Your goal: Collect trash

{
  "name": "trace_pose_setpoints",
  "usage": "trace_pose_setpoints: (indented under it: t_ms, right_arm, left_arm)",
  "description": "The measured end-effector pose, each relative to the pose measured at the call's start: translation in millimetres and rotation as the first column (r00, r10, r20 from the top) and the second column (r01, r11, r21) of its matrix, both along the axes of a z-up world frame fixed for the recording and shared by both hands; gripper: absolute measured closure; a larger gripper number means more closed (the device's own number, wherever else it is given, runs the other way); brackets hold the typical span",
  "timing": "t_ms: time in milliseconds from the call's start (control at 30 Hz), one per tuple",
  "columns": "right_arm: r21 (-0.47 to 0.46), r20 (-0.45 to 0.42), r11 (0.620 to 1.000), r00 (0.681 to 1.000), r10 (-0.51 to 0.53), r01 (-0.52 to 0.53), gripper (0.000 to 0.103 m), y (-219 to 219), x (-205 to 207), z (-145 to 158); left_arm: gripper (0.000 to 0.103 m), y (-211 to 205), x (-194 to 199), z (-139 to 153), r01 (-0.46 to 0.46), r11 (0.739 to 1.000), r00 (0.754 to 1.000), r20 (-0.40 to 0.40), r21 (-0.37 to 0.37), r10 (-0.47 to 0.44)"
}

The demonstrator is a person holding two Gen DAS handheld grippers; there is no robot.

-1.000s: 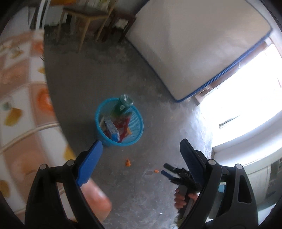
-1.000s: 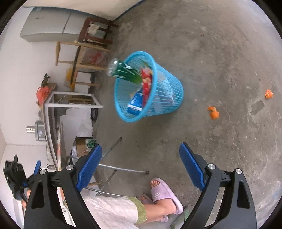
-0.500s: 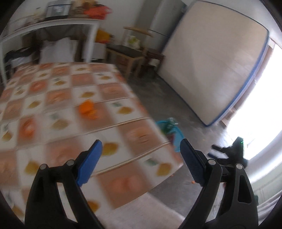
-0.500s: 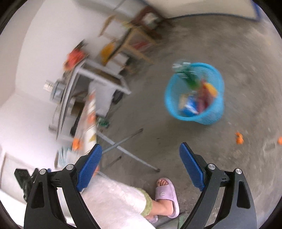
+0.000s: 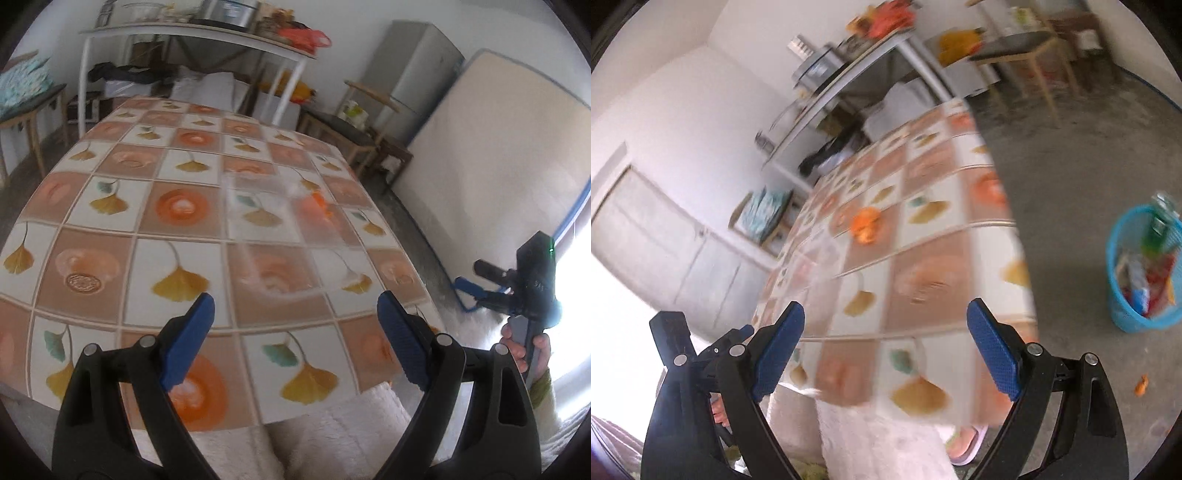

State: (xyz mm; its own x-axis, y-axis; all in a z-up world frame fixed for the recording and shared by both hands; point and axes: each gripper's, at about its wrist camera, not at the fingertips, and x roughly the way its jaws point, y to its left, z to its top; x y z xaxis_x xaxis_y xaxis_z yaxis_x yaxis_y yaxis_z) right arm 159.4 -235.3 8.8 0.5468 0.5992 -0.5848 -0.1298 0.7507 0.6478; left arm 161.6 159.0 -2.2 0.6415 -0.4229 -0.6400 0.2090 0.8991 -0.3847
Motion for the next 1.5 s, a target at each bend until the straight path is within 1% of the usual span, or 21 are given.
trace_pose_setpoints:
  t_ms: [67, 133, 167, 200, 233, 267, 367, 467, 533, 667, 800, 867, 933, 1067, 1233, 1300, 1333, 1367, 1400, 1467, 1500]
  right_arm:
    - [-0.052, -0.002, 0.998, 1.000, 0.024, -0.024, 0.016, 21, 14, 4]
    - [-0.109, 0.010, 0.993, 0.999, 0.046, -0.045, 0.016, 39, 28, 9]
    - [-0.135, 0.014, 0.989, 0.998, 0.055, -0.053, 0.016, 47, 36, 12]
    - [-0.147, 0.015, 0.987, 0.998, 0.066, -0.063, 0.016, 51, 44, 15]
    - [-0.157, 0.015, 0.984, 0.996, 0.085, -0.082, 0.020, 59, 56, 19]
    - [-0.168, 0.007, 0.981, 0.995, 0.098, -0.095, 0.024, 66, 69, 21]
    - [-0.205, -0.043, 0.969, 0.991, 0.129, -0.136, 0.029, 84, 106, 19]
    - [-0.226, -0.131, 0.961, 0.982, 0.133, -0.160, 0.034, 97, 137, 6]
    - [-0.214, -0.172, 0.962, 0.976, 0.132, -0.168, 0.036, 103, 154, 0]
    - [-0.223, -0.188, 0.956, 0.971, 0.150, -0.191, 0.036, 115, 177, -4]
    - [-0.284, -0.173, 0.928, 0.965, 0.197, -0.240, 0.036, 131, 190, -5]
    - [-0.368, -0.119, 0.894, 0.967, 0.226, -0.255, 0.035, 142, 194, -1]
    - [-0.410, -0.116, 0.866, 0.958, 0.262, -0.286, 0.035, 151, 201, -4]
    - [-0.417, -0.188, 0.837, 0.935, 0.301, -0.353, 0.035, 161, 213, -24]
    - [-0.437, -0.201, 0.813, 0.923, 0.328, -0.384, 0.037, 166, 205, -35]
    - [-0.457, -0.192, 0.806, 0.927, 0.322, -0.375, 0.045, 166, 202, -34]
    - [-0.463, -0.193, 0.806, 0.929, 0.316, -0.370, 0.054, 165, 201, -34]
    - [-0.454, -0.197, 0.812, 0.930, 0.311, -0.368, 0.063, 164, 201, -34]
    - [-0.433, -0.201, 0.827, 0.933, 0.298, -0.357, 0.066, 161, 201, -34]
    - [-0.403, -0.203, 0.849, 0.938, 0.280, -0.341, 0.081, 156, 203, -33]
    - [-0.389, -0.198, 0.862, 0.943, 0.267, -0.326, 0.081, 152, 204, -31]
  left_arm:
    - [0.018, 13, 11, -4, -0.039, 0.998, 0.999, -0.024, -0.045, 0.038]
    - [0.023, 18, 27, -9, -0.072, 0.996, 0.995, -0.069, -0.051, 0.068]
    - [0.033, 19, 37, -13, -0.083, 0.996, 0.993, -0.090, -0.045, 0.078]
    - [0.038, 20, 45, -16, -0.090, 0.995, 0.991, -0.104, -0.042, 0.085]
    - [0.040, 19, 56, -20, -0.094, 0.995, 0.988, -0.126, -0.041, 0.088]
    - [0.046, 18, 66, -25, -0.092, 0.995, 0.985, -0.150, -0.043, 0.084]
    - [0.056, 16, 86, -39, -0.092, 0.994, 0.977, -0.199, -0.067, 0.077]
    - [0.069, 12, 96, -51, -0.080, 0.993, 0.966, -0.254, -0.090, 0.055]
    - [0.077, 12, 98, -56, -0.083, 0.991, 0.960, -0.274, -0.108, 0.050]
    - [0.097, 18, 97, -59, -0.093, 0.988, 0.962, -0.268, -0.125, 0.057]
    - [0.100, 31, 88, -59, -0.125, 0.983, 0.959, -0.269, -0.134, 0.085]
    - [0.101, 36, 82, -56, -0.135, 0.984, 0.961, -0.256, -0.119, 0.101]
    - [0.101, 43, 76, -54, -0.152, 0.982, 0.961, -0.250, -0.110, 0.120]
    - [0.101, 56, 64, -55, -0.182, 0.977, 0.956, -0.254, -0.111, 0.149]
    - [0.101, 69, 50, -55, -0.208, 0.971, 0.951, -0.257, -0.120, 0.172]
    - [0.101, 71, 48, -55, -0.215, 0.969, 0.950, -0.258, -0.122, 0.178]
    - [0.101, 72, 47, -55, -0.216, 0.969, 0.950, -0.258, -0.123, 0.179]
    - [0.101, 73, 48, -55, -0.217, 0.968, 0.949, -0.258, -0.125, 0.179]
    - [0.101, 73, 48, -55, -0.217, 0.968, 0.949, -0.259, -0.126, 0.179]
    - [0.101, 72, 46, -55, -0.217, 0.968, 0.950, -0.257, -0.127, 0.179]
    - [0.101, 72, 46, -56, -0.217, 0.968, 0.950, -0.256, -0.127, 0.179]
